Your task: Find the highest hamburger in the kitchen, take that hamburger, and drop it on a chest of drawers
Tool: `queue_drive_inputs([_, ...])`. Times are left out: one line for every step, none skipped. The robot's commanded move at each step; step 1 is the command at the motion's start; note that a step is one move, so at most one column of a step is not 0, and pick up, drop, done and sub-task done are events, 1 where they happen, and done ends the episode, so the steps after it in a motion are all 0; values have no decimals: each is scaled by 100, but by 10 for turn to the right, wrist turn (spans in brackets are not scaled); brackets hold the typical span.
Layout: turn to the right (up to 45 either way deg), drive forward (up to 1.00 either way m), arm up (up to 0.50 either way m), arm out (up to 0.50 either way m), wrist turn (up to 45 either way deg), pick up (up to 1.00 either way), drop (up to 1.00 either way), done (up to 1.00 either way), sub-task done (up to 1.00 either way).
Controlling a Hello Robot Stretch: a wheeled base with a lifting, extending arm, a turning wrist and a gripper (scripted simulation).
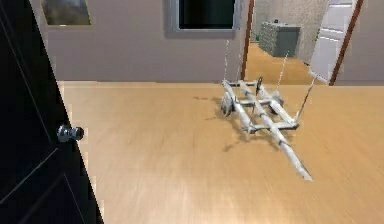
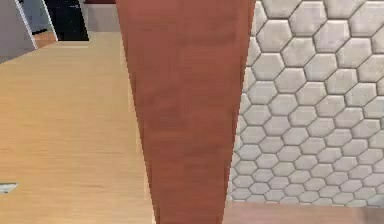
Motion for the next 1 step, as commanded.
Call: queue_drive_inputs([0,30,0,0,0,0,0,0,0])
